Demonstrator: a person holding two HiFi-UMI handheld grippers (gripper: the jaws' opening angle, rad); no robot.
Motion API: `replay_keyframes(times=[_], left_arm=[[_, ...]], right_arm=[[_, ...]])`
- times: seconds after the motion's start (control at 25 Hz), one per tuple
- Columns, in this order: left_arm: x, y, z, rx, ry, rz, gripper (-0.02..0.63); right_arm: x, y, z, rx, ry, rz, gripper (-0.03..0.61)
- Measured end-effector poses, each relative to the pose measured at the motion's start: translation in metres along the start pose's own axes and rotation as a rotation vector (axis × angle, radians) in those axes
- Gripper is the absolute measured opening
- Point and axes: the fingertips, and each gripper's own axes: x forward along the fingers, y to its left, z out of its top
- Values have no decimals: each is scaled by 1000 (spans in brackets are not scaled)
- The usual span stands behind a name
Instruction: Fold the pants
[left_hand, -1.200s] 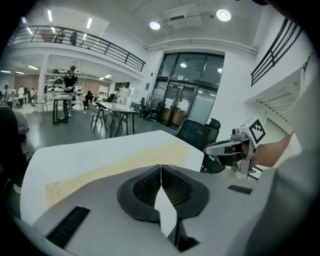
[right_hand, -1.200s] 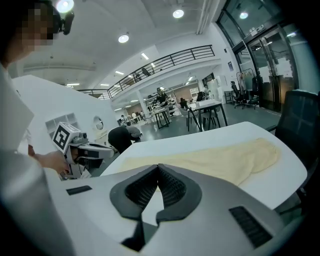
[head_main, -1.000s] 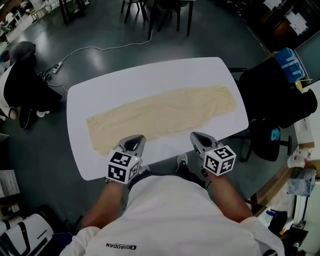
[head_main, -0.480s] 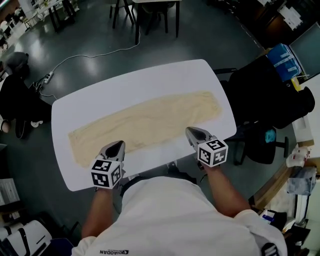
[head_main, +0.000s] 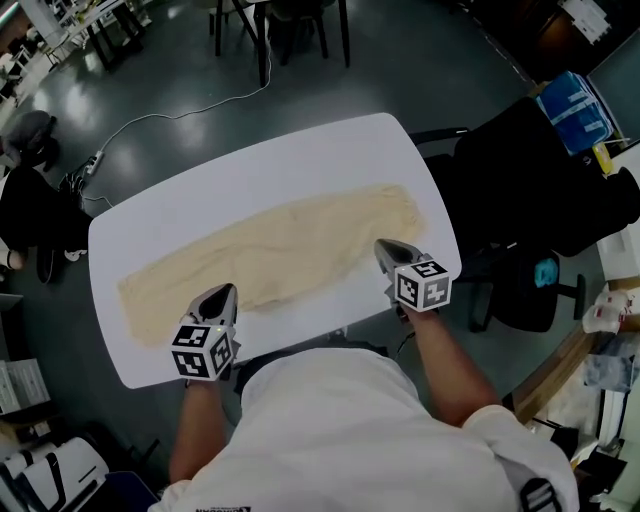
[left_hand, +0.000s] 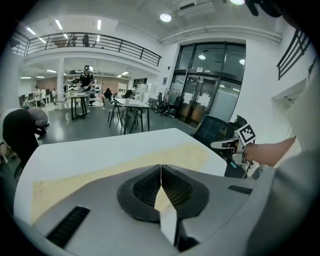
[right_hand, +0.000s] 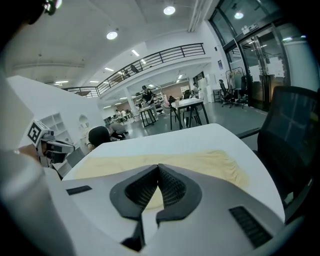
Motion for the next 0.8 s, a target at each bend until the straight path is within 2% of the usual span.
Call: replay_keyframes(times=[0.24,0.48,0.68,0.76,0.8], left_arm=[[16,-7,9,-36,4,79,28],[27,-32,9,-19,28,114,28],[30,-37,3,-46,38,152,28],[27,-40,-2,-61,46,164,28],[25,-40,-5,-66,52,171,28]], right_arm=[[4,-81,-9,8,21,-57,17],[16,-134,-9,5,29,-85,17],[35,-171,-13,-138,85,-150,20],[42,-188,-17,-193,115,-196,60],[46,-196,-18,-204,123,-215,100]])
